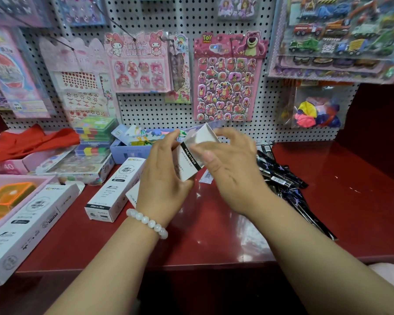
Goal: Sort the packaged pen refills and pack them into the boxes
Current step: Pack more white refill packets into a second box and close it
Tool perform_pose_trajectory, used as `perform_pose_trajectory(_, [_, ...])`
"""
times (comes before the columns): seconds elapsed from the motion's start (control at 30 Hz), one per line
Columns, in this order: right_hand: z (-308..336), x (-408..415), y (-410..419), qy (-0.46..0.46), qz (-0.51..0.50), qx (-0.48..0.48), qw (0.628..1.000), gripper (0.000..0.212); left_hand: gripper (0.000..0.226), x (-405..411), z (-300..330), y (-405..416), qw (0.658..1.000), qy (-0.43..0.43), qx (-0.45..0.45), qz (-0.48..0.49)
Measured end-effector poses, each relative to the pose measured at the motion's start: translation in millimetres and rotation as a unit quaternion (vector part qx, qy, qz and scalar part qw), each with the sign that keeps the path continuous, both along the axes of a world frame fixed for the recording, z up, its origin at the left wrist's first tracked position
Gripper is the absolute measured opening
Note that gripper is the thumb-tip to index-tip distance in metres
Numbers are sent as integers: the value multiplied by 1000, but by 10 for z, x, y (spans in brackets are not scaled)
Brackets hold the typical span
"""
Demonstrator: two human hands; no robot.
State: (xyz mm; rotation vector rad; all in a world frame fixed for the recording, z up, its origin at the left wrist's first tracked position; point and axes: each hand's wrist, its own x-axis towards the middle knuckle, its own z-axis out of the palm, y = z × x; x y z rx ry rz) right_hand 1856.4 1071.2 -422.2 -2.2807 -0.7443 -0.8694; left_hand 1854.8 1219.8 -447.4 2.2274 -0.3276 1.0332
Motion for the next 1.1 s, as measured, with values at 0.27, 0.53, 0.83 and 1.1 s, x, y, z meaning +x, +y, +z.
perform_pose_trajectory(0.27, [-210,106,-119,111,64,137,982,54,74,223,-8,117,989,68,120,49])
perform_pose_trajectory(0.53, [-708,682,-738,250,-150,-97,952,50,49,609,-249,117,912,263,265,169])
perform_pose_trajectory(0.83, [-455,1445,-1240,285,-272,-88,915,26,25,908,-289,-474,932,268,224,93])
perform_pose_trajectory(1.1, [-417,2071,-1356,360,-318,-84,873,36,27,1436,-359,-840,860,364,320,162])
